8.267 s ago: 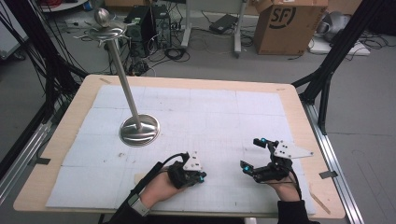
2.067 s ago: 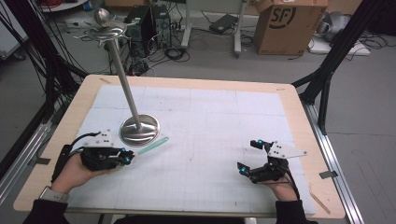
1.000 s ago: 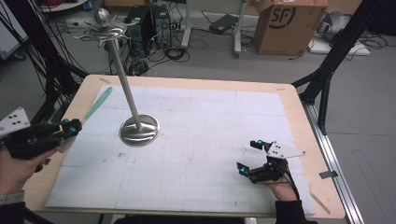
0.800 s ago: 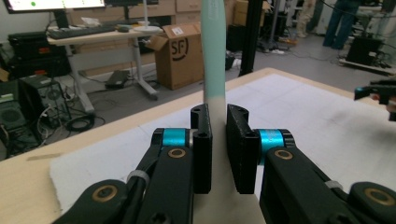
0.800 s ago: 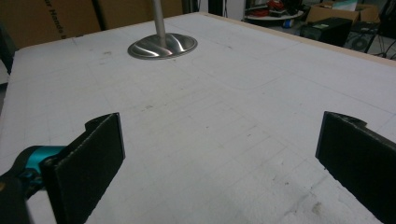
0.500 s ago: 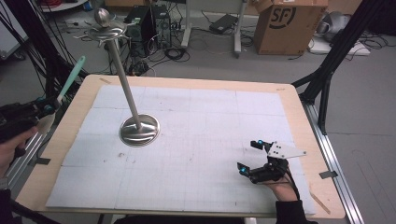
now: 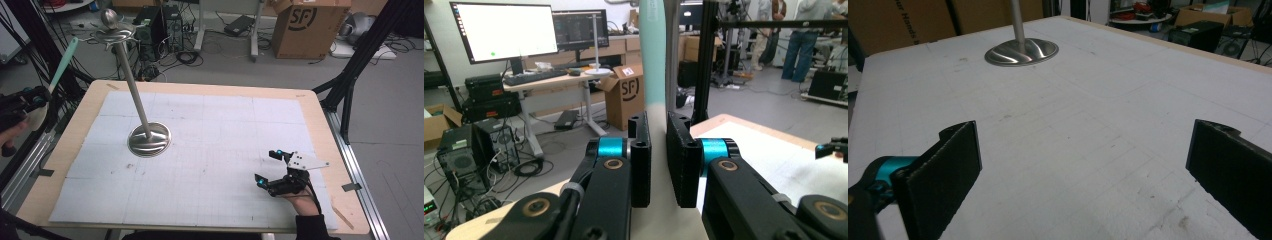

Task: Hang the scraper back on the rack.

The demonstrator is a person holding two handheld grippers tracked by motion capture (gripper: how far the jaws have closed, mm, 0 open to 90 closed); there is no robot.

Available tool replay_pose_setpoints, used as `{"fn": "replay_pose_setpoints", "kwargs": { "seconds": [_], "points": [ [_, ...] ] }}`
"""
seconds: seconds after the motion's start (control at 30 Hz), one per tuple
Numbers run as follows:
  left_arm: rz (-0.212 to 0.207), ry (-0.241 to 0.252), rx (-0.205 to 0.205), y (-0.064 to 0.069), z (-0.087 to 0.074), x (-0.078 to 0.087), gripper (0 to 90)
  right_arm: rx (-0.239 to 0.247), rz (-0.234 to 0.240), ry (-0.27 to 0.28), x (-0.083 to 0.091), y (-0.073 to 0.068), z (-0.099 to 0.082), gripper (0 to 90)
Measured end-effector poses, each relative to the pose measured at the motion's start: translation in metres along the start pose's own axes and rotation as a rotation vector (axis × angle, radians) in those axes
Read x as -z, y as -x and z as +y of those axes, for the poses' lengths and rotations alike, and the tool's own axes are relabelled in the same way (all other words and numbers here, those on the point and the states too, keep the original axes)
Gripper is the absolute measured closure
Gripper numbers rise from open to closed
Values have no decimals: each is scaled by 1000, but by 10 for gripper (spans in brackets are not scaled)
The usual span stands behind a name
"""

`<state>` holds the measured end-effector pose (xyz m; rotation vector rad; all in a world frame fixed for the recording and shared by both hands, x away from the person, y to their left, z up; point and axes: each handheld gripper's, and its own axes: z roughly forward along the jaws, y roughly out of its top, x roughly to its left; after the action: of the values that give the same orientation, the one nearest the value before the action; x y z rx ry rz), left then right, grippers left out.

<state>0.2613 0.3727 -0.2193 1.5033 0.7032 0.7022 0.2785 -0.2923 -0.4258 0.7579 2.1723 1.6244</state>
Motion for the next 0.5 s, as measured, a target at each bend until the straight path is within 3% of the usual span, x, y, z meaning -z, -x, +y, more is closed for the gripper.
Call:
{"fn": "replay_pose_setpoints", "kwargs": {
  "seconds": [0.5],
  "points": [
    [-9,2,4,0,0,-6,809,-1,0,-1,0,1,0,4]
  ]
}}
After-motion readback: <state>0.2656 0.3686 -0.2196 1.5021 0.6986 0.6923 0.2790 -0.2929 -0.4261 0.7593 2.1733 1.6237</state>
